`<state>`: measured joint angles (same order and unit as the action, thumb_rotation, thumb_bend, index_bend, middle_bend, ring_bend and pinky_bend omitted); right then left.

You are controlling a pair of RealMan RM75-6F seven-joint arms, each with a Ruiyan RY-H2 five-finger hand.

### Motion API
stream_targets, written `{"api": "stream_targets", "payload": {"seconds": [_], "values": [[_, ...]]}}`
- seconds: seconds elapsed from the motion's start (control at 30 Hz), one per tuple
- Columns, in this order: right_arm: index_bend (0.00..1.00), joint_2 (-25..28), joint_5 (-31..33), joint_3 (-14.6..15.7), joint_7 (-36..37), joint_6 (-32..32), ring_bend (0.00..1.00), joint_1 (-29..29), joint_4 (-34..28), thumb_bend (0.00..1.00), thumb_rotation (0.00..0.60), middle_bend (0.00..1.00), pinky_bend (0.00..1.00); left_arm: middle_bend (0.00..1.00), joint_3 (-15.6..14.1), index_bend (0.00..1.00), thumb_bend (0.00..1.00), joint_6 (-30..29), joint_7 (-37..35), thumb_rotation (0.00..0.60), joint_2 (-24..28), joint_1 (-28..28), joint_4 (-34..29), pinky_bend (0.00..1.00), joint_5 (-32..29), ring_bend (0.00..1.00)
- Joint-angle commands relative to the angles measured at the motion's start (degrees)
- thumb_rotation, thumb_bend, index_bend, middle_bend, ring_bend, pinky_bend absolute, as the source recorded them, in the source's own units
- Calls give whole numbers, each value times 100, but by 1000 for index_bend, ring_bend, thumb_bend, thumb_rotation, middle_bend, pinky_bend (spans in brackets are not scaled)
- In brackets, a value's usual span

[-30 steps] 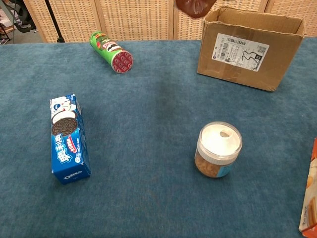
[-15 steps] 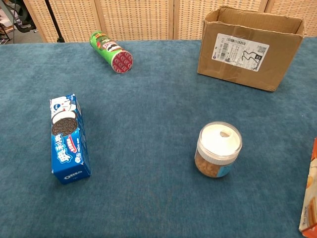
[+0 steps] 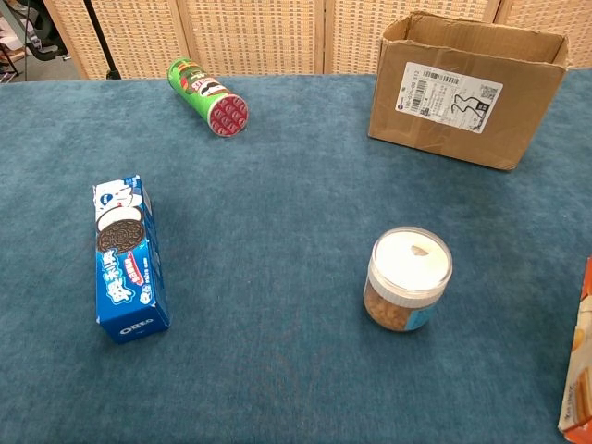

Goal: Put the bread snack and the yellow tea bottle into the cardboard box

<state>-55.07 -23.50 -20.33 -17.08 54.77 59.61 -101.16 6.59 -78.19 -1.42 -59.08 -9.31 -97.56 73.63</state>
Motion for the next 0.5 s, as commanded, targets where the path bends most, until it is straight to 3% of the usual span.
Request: {"api": "stream_targets", "payload": {"seconds": [0.03,0.17,0.33,0.5], "values": [[657,402,1207,97,-1001,-30,451,518,-406,1000,600,631,441,0,7,0,0,12,7,600,-2,-8,0,0,-5,0],[661,321,2129,272,-1675,97,451,913,-480,1000,600,635,441,0,23,0,0,-12,71,600,-16,-2,-23,0,-34,0],[661,153,2904,276,-2128,351,454,1265,-383,1000,600,635,441,0,25,0,0,18,130,600,-29,-7,-41,0,-76,0],[661,-173,3676,276,-2616,568,454,1584,42,1000,600,636,441,0,36,0,0,72,168,600,-48,-28,-21,0,-128,0]]}}
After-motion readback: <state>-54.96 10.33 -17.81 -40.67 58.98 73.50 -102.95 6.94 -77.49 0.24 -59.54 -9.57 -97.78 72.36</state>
